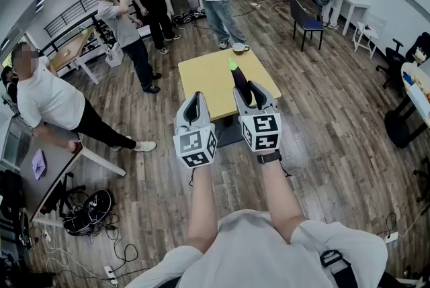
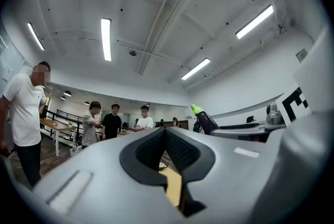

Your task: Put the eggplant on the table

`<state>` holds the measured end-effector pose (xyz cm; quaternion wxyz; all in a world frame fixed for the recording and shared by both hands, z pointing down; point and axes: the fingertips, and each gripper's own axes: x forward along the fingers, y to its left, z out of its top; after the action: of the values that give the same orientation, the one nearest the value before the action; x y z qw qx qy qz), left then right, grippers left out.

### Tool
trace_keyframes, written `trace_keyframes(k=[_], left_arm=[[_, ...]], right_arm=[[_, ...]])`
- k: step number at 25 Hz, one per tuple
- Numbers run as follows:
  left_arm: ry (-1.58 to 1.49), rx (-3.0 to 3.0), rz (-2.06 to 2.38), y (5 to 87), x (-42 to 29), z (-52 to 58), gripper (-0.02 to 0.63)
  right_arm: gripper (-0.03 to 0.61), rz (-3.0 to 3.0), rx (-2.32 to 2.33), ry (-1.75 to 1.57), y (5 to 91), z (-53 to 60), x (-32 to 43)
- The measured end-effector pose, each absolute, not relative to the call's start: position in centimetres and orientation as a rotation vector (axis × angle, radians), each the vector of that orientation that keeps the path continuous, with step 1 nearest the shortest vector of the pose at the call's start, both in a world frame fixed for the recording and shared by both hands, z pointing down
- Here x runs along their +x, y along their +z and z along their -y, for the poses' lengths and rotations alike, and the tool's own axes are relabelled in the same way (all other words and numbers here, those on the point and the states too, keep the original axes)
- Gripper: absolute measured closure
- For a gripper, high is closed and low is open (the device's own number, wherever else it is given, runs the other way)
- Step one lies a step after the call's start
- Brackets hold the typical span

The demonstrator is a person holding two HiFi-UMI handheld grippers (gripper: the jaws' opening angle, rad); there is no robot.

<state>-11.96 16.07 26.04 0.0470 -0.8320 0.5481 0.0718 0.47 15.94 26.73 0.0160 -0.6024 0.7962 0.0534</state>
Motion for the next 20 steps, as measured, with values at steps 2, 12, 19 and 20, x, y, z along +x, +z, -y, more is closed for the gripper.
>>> trace_keyframes(k=[2, 12, 19, 20], left_arm=[[0.214, -2.541, -1.669, 26.3, -12.6, -16.0, 0.604], [0.202, -2.625, -1.704, 30.6, -14.8, -15.5, 0.604], [0.214, -2.631, -1.738, 31.7, -15.9, -12.2, 0.604], [0.206, -2.636, -1.741, 32.1, -15.6, -11.4, 0.604]], right_arm=[[0.403, -2.473, -1.88, 0.157, 27.1, -15.8, -0.1], [0.403, -2.514, -1.876, 0.11, 30.1, -15.8, -3.4], [0.403, -2.536, -1.879, 0.084, 31.6, -12.7, -4.4], [0.403, -2.535, -1.878, 0.065, 32.0, -11.9, -4.1]])
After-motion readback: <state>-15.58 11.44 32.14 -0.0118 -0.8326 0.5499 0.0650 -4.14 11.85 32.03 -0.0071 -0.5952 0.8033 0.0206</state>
